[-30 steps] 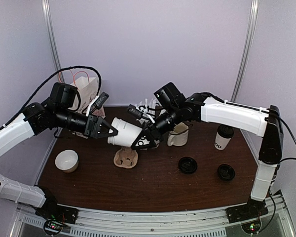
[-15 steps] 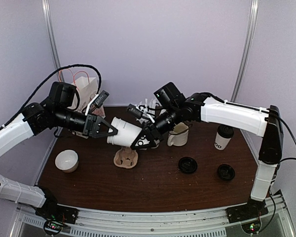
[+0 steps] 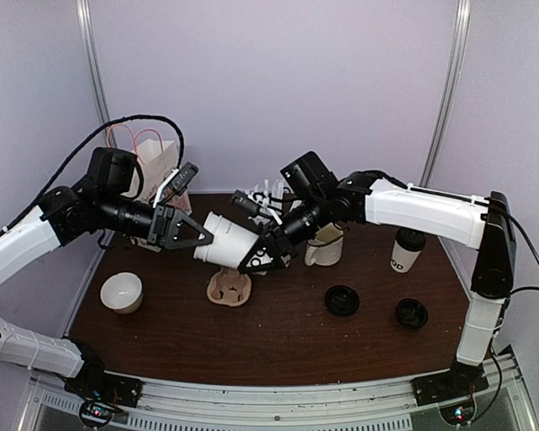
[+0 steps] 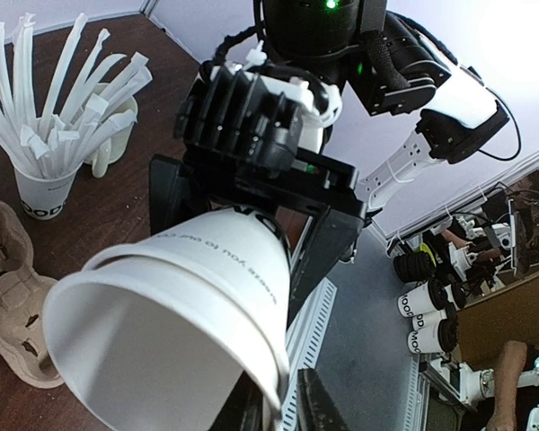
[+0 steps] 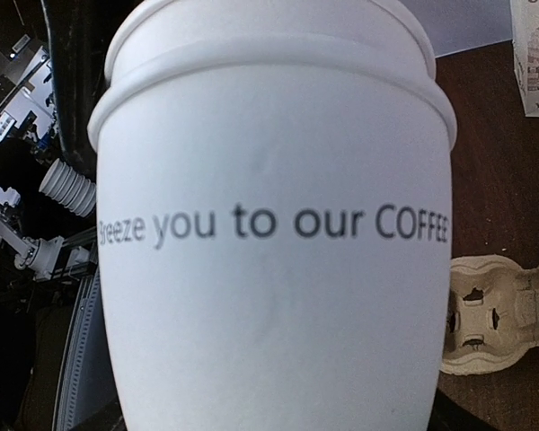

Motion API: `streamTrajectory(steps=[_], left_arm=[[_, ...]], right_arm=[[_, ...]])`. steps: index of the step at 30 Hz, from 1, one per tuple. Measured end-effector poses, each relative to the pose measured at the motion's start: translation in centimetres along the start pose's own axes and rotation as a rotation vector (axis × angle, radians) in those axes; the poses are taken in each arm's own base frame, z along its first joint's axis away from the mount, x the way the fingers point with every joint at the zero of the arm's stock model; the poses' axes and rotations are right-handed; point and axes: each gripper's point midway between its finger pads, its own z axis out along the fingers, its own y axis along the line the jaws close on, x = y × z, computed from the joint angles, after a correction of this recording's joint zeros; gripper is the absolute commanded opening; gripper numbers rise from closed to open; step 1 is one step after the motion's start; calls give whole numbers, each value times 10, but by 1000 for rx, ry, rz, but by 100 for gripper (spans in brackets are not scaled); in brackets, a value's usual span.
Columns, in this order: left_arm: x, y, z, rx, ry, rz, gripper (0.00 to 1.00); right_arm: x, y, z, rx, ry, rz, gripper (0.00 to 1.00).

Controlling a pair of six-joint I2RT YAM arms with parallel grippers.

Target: Pack the takeout coffee

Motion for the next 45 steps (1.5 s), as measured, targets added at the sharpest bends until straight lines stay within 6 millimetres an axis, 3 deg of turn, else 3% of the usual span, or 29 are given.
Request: streamTrajectory(steps=[6, 13, 16, 18, 24, 32, 39, 45], left_arm=[[-1, -4, -2, 14, -1, 5, 2], [-1, -8, -3, 25, 5, 3, 0], [0, -9, -4, 24, 10, -2, 16], [-1, -12, -6, 27, 15, -2, 17], [-4, -18, -10, 32, 16, 4, 1], [-3, -9, -10, -23, 30, -6, 0], [-19, -5, -43, -253, 24, 54, 0], [-27, -6, -72, -394, 27, 134, 0]], right_arm=[[0, 2, 1, -16, -4, -4, 77], [0, 1, 2, -19, -9, -10, 78], [1, 1, 2, -20, -9, -11, 78], [1, 1, 2, -18, -9, -13, 78], [3, 2, 2, -31, -7, -19, 78], [8, 2, 3, -40, 5, -11, 77], [40, -3, -6, -20, 55, 2, 76], [65, -11, -32, -4, 77, 42, 76]])
